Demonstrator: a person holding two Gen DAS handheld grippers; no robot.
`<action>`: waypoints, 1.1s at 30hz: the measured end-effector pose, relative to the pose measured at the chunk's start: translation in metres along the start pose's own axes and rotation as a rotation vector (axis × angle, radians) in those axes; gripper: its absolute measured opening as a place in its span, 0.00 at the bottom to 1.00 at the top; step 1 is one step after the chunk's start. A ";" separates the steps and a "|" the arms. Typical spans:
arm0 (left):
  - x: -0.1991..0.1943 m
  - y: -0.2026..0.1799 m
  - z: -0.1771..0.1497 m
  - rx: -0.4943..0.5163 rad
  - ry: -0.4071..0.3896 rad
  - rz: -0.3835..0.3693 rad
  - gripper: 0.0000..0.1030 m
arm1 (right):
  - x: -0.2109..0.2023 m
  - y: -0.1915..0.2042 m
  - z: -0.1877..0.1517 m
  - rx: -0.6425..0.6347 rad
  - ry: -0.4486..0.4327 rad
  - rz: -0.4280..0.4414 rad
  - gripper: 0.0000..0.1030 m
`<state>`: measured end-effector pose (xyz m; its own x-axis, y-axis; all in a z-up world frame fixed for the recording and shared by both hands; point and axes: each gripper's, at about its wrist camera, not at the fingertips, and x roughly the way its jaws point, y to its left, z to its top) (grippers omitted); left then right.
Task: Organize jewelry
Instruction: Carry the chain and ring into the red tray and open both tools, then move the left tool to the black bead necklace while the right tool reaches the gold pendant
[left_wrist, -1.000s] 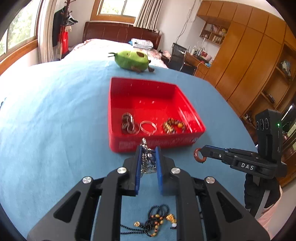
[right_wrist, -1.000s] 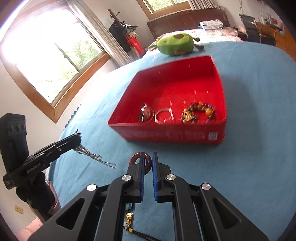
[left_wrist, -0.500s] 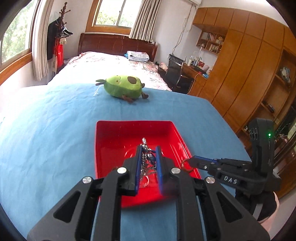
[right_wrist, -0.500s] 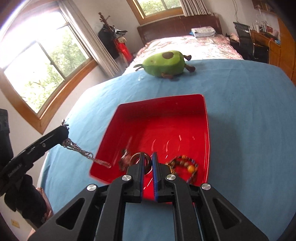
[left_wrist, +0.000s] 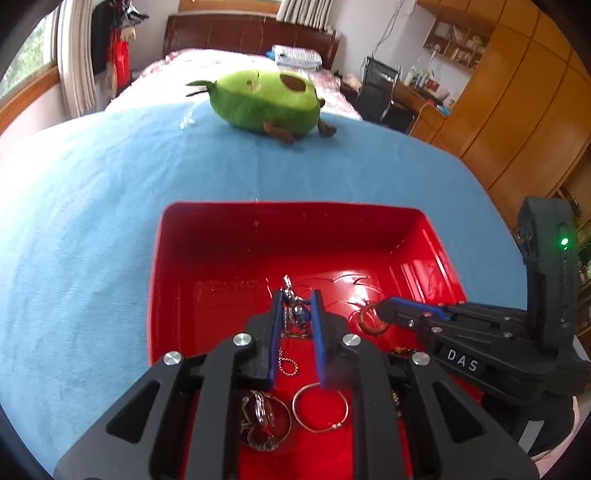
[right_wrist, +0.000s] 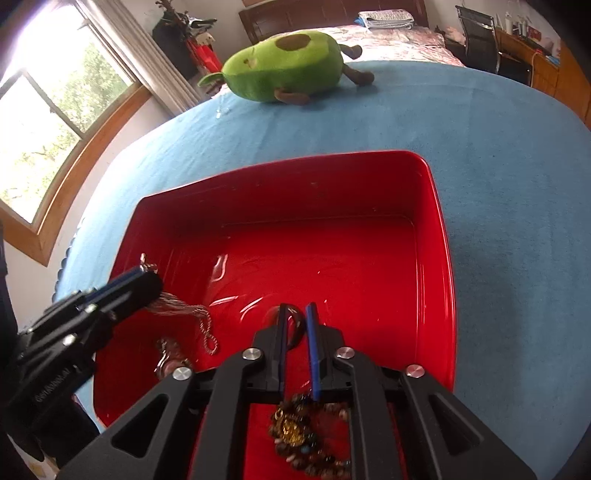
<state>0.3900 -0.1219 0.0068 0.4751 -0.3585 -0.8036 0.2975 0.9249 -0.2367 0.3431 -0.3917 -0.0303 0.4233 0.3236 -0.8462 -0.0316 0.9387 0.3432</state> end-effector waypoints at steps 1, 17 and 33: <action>0.002 0.001 -0.002 -0.005 0.002 0.000 0.15 | 0.000 0.000 0.000 0.001 -0.004 -0.004 0.11; -0.099 0.003 -0.081 -0.006 -0.122 0.111 0.67 | -0.107 0.004 -0.091 -0.069 -0.162 0.053 0.12; -0.159 0.004 -0.235 0.007 -0.133 0.216 0.82 | -0.121 0.016 -0.237 -0.089 -0.136 0.110 0.17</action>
<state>0.1213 -0.0311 0.0052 0.6326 -0.1665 -0.7564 0.1829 0.9811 -0.0630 0.0774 -0.3875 -0.0192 0.5311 0.4120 -0.7404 -0.1623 0.9071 0.3883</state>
